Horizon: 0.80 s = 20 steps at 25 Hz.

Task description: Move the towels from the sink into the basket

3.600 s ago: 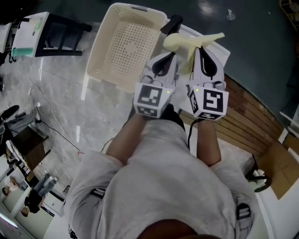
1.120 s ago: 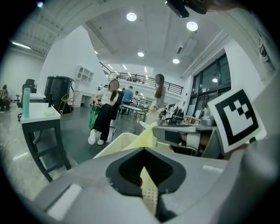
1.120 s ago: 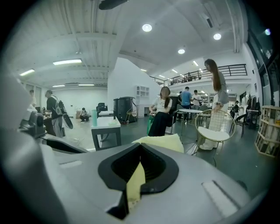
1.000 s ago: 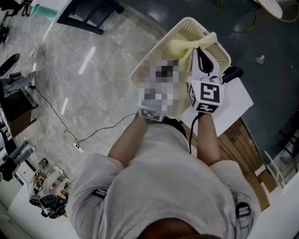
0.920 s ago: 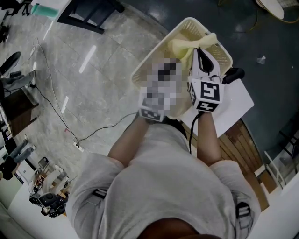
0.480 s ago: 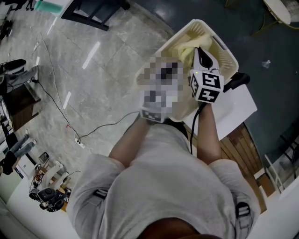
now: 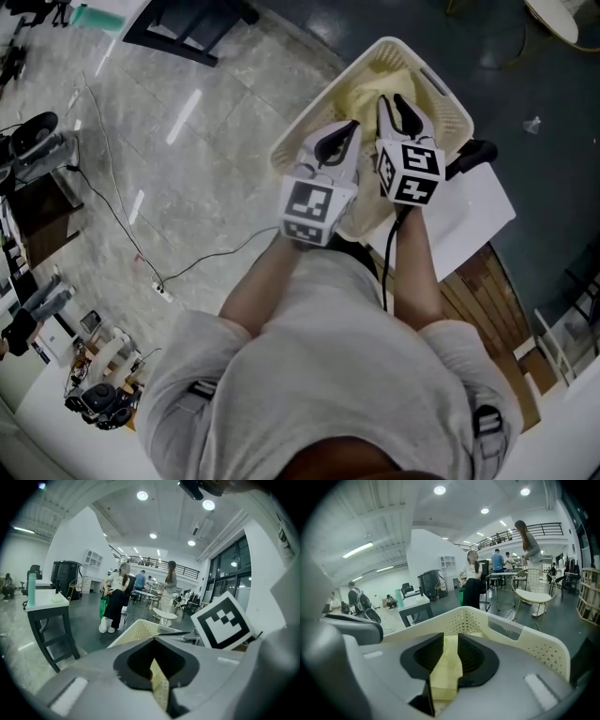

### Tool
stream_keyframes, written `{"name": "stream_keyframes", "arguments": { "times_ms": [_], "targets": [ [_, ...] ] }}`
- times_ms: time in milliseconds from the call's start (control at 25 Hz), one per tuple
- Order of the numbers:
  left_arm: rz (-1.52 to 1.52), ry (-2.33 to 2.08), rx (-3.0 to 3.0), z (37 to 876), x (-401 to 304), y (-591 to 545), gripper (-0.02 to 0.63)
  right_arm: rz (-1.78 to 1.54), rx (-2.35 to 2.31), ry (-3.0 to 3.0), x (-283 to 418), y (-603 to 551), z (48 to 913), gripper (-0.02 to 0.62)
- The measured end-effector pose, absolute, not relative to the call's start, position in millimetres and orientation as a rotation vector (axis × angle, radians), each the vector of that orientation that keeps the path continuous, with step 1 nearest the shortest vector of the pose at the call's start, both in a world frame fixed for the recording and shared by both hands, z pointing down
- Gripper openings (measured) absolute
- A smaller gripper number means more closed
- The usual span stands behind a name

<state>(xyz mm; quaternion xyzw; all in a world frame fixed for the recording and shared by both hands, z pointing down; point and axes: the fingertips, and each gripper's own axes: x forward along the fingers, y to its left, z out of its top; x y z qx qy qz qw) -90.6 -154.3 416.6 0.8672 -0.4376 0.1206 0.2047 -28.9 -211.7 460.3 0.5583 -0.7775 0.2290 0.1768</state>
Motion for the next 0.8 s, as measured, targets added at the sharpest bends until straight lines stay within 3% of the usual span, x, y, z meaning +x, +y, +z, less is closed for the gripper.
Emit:
{"name": "stream_keyframes", "arguments": {
  "times_ms": [200,400,800],
  "targets": [
    [0.330,-1.223,2.435,409.1,-87.5,-146.2,0.020,0.604,1.590,-2.247,-29.1,-202.9,440.4,0.100],
    [0.314,-1.229,2.453,402.4,-82.3,-134.0,0.020,0.529,1.634,-2.269,-23.2,-187.0,422.1,0.010],
    [0.284,-1.277,2.485,386.0,-77.5,-106.5,0.020,0.435,1.632,-2.341,-20.9,-144.6,390.8,0.006]
  ]
}}
